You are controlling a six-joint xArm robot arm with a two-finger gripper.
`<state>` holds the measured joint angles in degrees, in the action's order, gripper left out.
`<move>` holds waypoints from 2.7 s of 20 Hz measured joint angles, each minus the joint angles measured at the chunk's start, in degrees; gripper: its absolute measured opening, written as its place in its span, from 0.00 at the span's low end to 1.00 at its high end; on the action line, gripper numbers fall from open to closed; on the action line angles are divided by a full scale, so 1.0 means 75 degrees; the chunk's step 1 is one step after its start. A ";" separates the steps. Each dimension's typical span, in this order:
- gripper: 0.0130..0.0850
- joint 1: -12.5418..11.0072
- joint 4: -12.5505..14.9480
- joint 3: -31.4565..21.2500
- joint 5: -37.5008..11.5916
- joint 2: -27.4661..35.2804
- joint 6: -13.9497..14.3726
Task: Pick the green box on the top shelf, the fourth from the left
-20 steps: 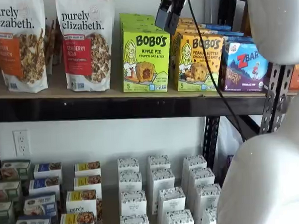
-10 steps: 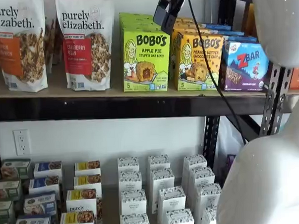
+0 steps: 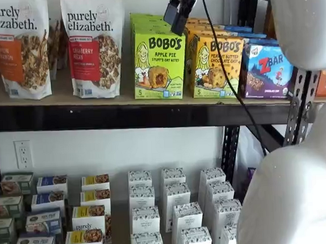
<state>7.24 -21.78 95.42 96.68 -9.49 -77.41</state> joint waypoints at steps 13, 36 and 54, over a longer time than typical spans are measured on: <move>1.00 -0.0192 0.0143 0.0263 -0.0239 0.0431 -0.0264; 1.00 -0.0133 0.0633 0.0267 -0.0625 0.0859 -0.0427; 1.00 0.0056 0.0946 -0.0139 -0.1054 0.0819 -0.0376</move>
<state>7.66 -14.68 94.38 88.77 -3.34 -80.23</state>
